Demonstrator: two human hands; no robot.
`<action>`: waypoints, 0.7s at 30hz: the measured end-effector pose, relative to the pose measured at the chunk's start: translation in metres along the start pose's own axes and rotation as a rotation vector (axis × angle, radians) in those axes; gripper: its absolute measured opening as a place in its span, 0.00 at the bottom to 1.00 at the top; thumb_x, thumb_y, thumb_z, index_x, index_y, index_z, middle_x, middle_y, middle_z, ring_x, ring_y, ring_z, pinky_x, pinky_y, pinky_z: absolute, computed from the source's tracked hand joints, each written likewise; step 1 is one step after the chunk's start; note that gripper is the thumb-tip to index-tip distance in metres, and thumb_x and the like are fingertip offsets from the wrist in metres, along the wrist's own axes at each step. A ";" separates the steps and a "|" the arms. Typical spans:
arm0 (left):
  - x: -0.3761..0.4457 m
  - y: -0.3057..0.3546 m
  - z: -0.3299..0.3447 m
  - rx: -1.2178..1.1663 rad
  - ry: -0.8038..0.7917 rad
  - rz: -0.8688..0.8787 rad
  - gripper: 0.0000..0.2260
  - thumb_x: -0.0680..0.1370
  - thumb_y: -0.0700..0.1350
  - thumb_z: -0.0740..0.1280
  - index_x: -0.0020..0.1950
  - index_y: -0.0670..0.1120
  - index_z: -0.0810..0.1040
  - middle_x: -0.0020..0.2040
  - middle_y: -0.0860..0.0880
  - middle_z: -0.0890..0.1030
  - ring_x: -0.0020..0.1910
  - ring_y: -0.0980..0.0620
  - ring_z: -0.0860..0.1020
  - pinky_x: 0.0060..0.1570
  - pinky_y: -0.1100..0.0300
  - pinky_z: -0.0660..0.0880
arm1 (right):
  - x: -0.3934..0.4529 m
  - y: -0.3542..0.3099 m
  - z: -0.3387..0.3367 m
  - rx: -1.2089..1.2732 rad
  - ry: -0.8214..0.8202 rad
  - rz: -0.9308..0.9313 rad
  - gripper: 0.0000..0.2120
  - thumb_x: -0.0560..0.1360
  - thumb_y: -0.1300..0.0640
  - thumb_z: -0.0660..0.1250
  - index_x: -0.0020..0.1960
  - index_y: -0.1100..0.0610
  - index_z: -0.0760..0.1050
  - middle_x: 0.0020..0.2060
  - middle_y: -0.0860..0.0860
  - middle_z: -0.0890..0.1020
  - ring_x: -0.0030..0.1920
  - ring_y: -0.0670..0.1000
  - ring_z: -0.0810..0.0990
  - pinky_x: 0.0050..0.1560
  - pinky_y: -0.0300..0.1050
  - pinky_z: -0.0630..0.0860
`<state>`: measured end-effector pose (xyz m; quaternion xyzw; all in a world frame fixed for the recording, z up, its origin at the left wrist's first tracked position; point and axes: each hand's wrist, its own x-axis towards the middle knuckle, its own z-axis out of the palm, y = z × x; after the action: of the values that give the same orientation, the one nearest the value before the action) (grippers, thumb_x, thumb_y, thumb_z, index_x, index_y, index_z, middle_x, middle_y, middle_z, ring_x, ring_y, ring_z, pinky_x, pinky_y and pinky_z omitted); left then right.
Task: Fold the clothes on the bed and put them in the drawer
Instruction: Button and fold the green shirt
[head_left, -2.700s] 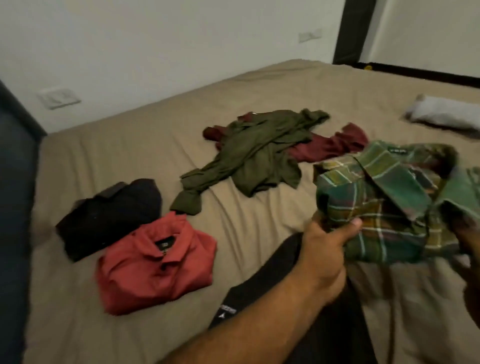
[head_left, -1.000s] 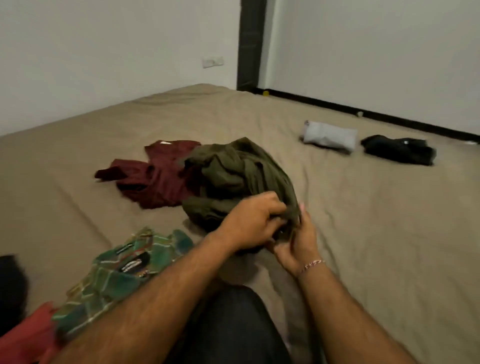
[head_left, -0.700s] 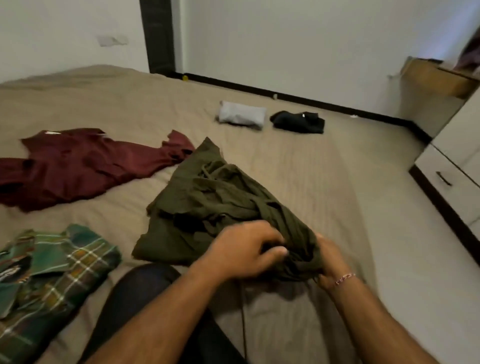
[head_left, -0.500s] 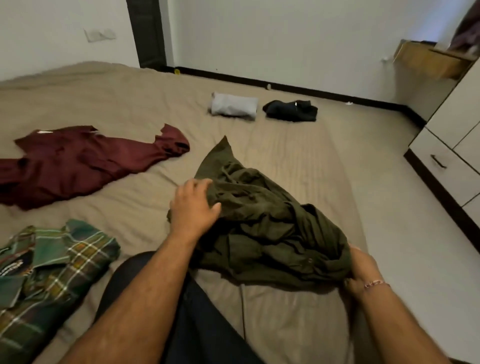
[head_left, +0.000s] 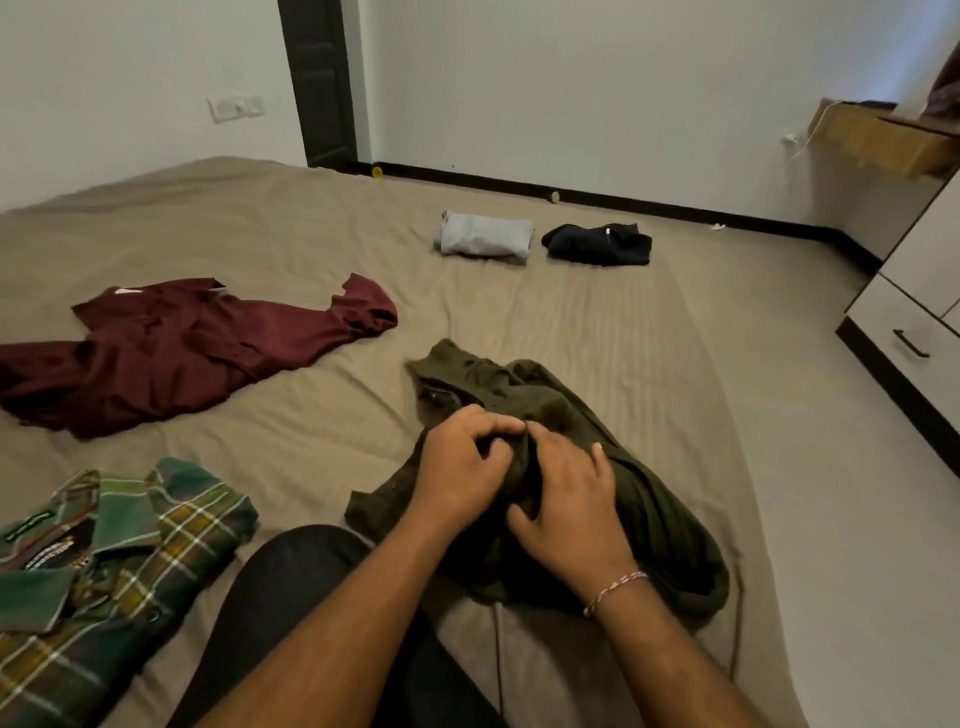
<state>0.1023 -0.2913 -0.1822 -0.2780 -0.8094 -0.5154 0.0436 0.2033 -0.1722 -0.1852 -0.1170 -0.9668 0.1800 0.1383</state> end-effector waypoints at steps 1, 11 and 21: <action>-0.012 0.007 -0.004 -0.023 -0.021 0.052 0.14 0.75 0.39 0.67 0.57 0.50 0.87 0.49 0.57 0.82 0.50 0.61 0.81 0.55 0.69 0.75 | -0.001 -0.002 0.003 0.058 -0.039 0.027 0.43 0.71 0.48 0.71 0.81 0.45 0.54 0.72 0.40 0.69 0.75 0.44 0.66 0.82 0.61 0.43; -0.030 0.015 -0.011 -0.185 -0.175 0.163 0.26 0.74 0.34 0.61 0.72 0.47 0.78 0.67 0.56 0.80 0.69 0.59 0.75 0.70 0.64 0.70 | -0.008 0.007 -0.017 0.578 0.042 0.063 0.16 0.79 0.53 0.69 0.65 0.41 0.78 0.55 0.36 0.83 0.57 0.36 0.80 0.62 0.44 0.78; 0.001 -0.023 -0.009 0.343 -0.176 0.160 0.01 0.80 0.55 0.68 0.48 0.61 0.79 0.57 0.63 0.76 0.62 0.58 0.72 0.62 0.48 0.69 | -0.028 0.030 -0.019 0.545 0.243 0.065 0.15 0.75 0.38 0.68 0.40 0.48 0.82 0.57 0.36 0.73 0.63 0.44 0.74 0.63 0.39 0.71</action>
<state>0.0879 -0.3064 -0.1964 -0.3739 -0.8612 -0.3389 0.0604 0.2405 -0.1470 -0.1857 -0.1273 -0.8551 0.4218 0.2734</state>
